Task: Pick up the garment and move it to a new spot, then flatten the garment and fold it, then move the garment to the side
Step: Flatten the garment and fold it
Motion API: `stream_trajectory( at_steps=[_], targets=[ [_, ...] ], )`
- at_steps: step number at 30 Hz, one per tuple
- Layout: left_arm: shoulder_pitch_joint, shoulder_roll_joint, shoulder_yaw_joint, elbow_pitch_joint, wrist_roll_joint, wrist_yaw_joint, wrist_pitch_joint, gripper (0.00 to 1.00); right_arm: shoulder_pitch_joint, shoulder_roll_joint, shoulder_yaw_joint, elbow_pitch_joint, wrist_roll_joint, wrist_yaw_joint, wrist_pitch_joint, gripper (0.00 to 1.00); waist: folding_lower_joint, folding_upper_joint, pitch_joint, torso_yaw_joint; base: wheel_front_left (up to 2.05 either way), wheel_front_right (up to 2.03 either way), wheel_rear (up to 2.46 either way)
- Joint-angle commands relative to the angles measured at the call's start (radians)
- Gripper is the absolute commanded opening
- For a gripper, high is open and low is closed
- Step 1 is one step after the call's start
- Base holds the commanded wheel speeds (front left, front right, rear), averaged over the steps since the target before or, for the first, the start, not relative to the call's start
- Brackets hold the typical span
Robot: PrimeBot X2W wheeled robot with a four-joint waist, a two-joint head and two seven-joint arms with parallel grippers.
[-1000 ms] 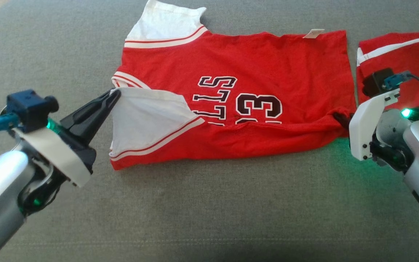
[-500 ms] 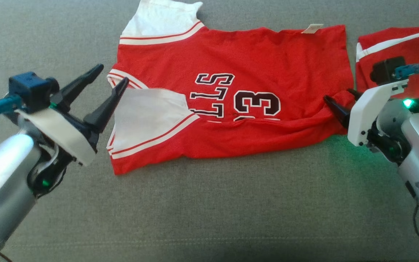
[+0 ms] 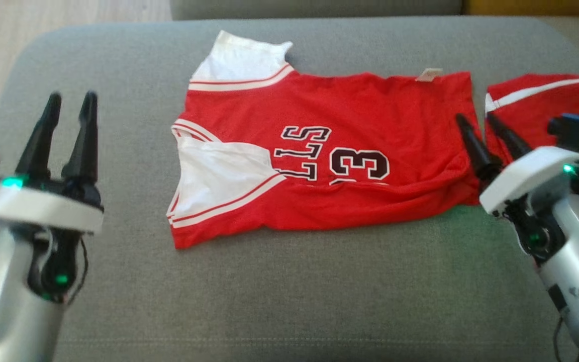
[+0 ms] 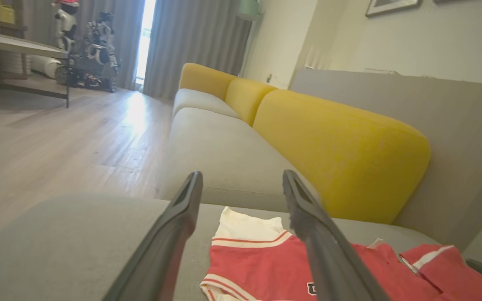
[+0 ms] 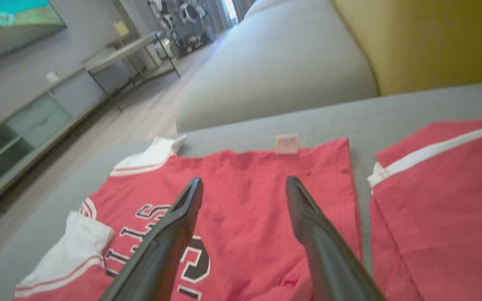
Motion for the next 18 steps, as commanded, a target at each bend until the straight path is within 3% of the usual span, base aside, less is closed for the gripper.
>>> stream_trajectory(
  at_steps=[1,6,10,18],
  targets=[
    [-0.013,0.005,0.086,-0.050,0.025,0.002,-0.005,1.00,0.013,-0.011,-0.018,-0.047,-0.013,-0.001,-0.047,1.00,0.0000,0.0000,-0.023,0.014,0.00,0.00,0.00],
    [0.118,-0.130,0.205,-0.128,0.091,-0.001,-0.005,1.00,0.113,-0.008,-0.070,-0.106,-0.176,-0.001,-0.188,1.00,0.0000,0.0000,-0.051,0.025,0.00,0.00,0.00],
    [0.200,-0.228,0.233,-0.173,0.112,-0.004,-0.005,1.00,0.208,0.054,-0.160,-0.140,-0.312,-0.001,-0.256,1.00,0.0000,0.0000,-0.063,0.029,0.00,0.00,0.00],
    [0.292,-0.309,0.216,-0.159,0.169,-0.004,-0.005,1.00,0.365,0.220,-0.329,-0.264,-0.544,-0.001,-0.297,1.00,0.0000,0.0000,-0.065,0.011,0.00,0.00,0.00]
  ],
)
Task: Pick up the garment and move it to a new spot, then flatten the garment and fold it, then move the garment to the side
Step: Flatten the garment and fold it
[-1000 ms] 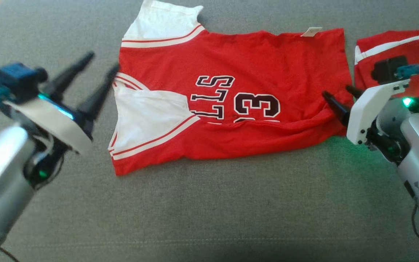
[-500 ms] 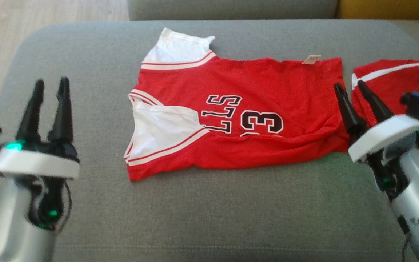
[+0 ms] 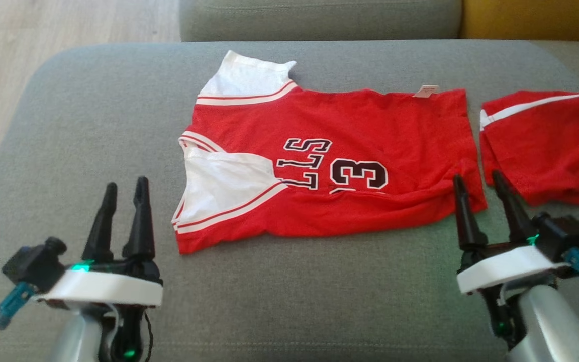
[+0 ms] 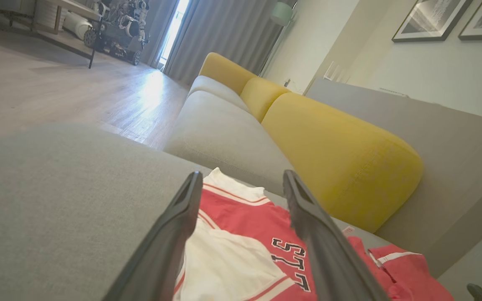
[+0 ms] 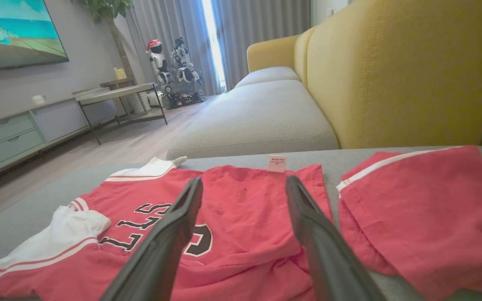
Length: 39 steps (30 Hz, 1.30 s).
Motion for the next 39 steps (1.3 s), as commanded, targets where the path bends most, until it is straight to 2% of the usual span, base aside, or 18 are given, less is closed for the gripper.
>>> stream_trajectory(
  at_steps=[1,6,12,16,22,34,35,36,37,39],
  targets=[
    [-0.034,0.003,0.034,-0.019,0.019,-0.001,-0.005,1.00,-0.014,0.015,0.004,-0.051,-0.022,-0.001,-0.014,1.00,0.0001,-0.0001,0.006,-0.010,0.00,0.00,0.00],
    [-0.052,0.006,0.020,0.061,0.069,-0.001,-0.005,1.00,0.005,0.054,-0.018,-0.104,-0.075,-0.001,0.007,1.00,0.0001,-0.0001,0.019,-0.033,0.00,0.00,0.00],
    [-0.126,0.027,-0.016,0.284,0.096,-0.001,-0.002,1.00,0.000,0.083,-0.023,-0.157,-0.106,-0.001,0.029,1.00,0.0001,-0.0001,0.059,-0.081,0.00,0.00,0.00],
    [-0.167,0.039,-0.018,0.387,0.112,0.019,0.005,1.00,0.003,0.094,-0.021,-0.164,-0.111,-0.001,0.028,1.00,0.0001,-0.0001,0.075,-0.100,0.00,0.00,0.00],
    [-0.224,0.047,0.006,0.555,0.102,0.071,0.040,1.00,0.005,0.108,-0.038,-0.160,-0.106,-0.001,0.030,1.00,0.0001,-0.0001,0.089,-0.129,0.00,0.00,0.00],
    [-0.289,0.045,-0.026,0.718,0.092,0.051,0.088,1.00,-0.004,0.119,-0.064,-0.139,-0.115,-0.001,0.030,1.00,0.0001,-0.0001,0.103,-0.142,0.00,0.00,0.00],
    [-0.294,0.043,-0.034,0.728,0.092,0.045,0.097,0.89,-0.004,0.120,-0.074,-0.132,-0.118,-0.001,0.035,1.00,0.0001,-0.0001,0.103,-0.142,0.00,0.00,0.00],
    [-0.298,0.042,-0.041,0.735,0.092,0.039,0.103,0.34,-0.005,0.120,-0.082,-0.122,-0.122,-0.001,0.044,1.00,0.0001,-0.0001,0.103,-0.141,0.00,0.00,0.00],
    [-0.301,0.041,-0.048,0.740,0.091,0.033,0.104,0.00,-0.006,0.121,-0.089,-0.113,-0.127,-0.001,0.051,1.00,0.0001,-0.0001,0.103,-0.141,0.00,0.00,0.00],
    [-0.306,0.040,-0.058,0.742,0.089,0.024,0.096,0.00,-0.010,0.121,-0.108,-0.093,-0.132,-0.001,0.067,1.00,0.0001,-0.0001,0.102,-0.138,0.00,0.00,0.00]
  ],
)
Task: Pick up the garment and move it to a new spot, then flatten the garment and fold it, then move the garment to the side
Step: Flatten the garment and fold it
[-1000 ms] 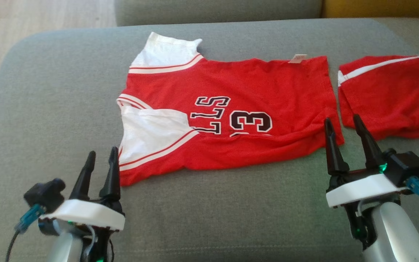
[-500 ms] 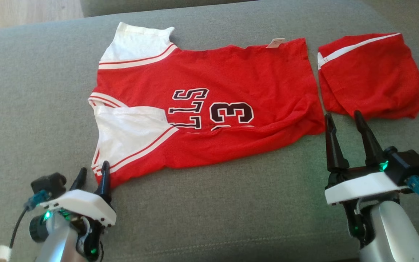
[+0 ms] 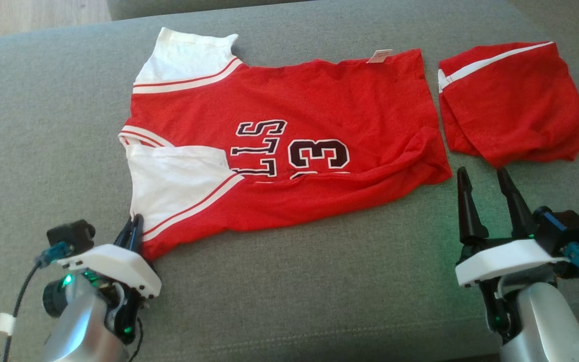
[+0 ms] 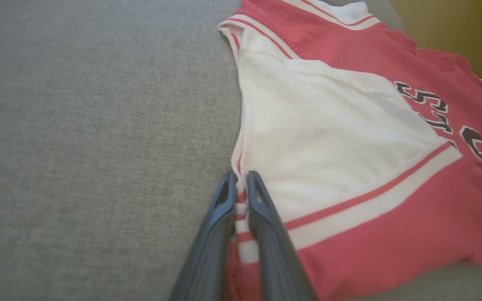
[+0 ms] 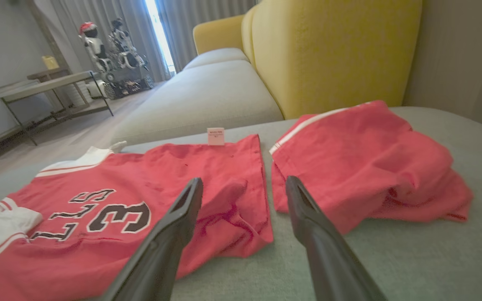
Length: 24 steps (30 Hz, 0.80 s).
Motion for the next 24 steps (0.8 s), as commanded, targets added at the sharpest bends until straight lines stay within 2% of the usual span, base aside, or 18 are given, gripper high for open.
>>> stream_trajectory(
  at_steps=[1,7,13,18,24],
  targets=[
    [-0.007,0.012,0.008,0.006,-0.011,-0.006,0.002,0.00,-0.027,0.002,0.008,-0.016,-0.007,-0.001,0.011,1.00,0.0000,0.0000,-0.001,0.004,0.00,0.00,0.00],
    [-0.026,0.022,0.023,-0.037,-0.012,-0.007,-0.069,0.00,-0.058,0.003,-0.020,0.069,0.063,-0.001,0.066,1.00,0.0000,0.0000,-0.004,0.029,0.00,0.00,0.00],
    [-0.021,0.031,0.073,-0.164,0.022,0.010,-0.088,0.00,-0.102,0.003,-0.012,0.161,0.198,-0.001,0.097,1.00,0.0000,0.0000,0.001,0.061,0.00,0.00,0.00],
    [0.022,0.011,0.103,-0.259,0.065,0.005,-0.089,0.00,-0.154,0.003,-0.002,0.265,0.316,-0.001,0.115,1.00,0.0000,0.0000,0.007,0.081,0.00,0.00,0.00],
    [0.040,-0.005,0.102,-0.285,0.088,-0.008,-0.089,0.00,-0.215,0.003,0.041,0.349,0.436,-0.001,0.121,1.00,0.0000,0.0000,0.015,0.095,0.00,0.00,0.00]
  ],
)
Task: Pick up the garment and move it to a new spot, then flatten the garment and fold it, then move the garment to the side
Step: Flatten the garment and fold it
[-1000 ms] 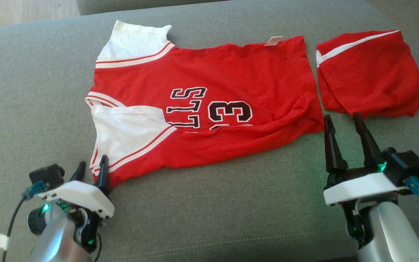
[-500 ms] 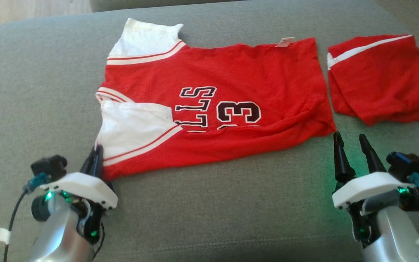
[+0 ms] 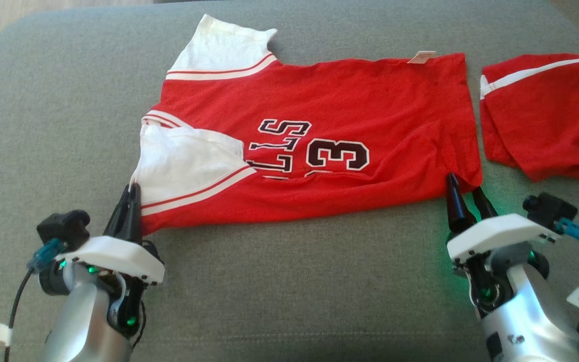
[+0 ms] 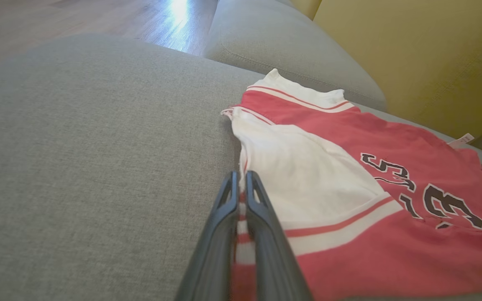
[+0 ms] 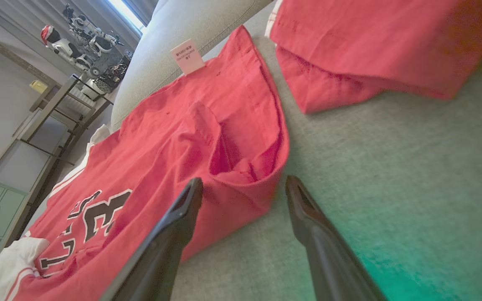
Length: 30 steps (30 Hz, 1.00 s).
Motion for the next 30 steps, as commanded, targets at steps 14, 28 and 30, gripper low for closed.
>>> stream_trajectory(
  at_steps=[14,28,30],
  targets=[
    [-0.036,0.000,0.035,-0.048,0.038,-0.020,-0.012,0.00,-0.174,0.000,0.060,0.167,0.018,-0.001,-0.056,1.00,0.0000,0.0000,0.035,0.018,0.00,0.00,0.00],
    [-0.023,0.000,0.050,-0.032,0.046,-0.023,-0.012,0.00,-0.175,-0.006,0.067,0.235,-0.006,-0.001,-0.135,0.00,0.0000,0.0000,-0.005,0.011,0.00,0.00,0.00],
    [-0.016,0.004,0.053,-0.031,0.048,-0.023,-0.012,0.00,-0.152,-0.018,0.066,0.223,-0.012,-0.001,-0.135,0.00,0.0000,0.0000,-0.019,0.007,0.00,0.00,0.00]
  ],
)
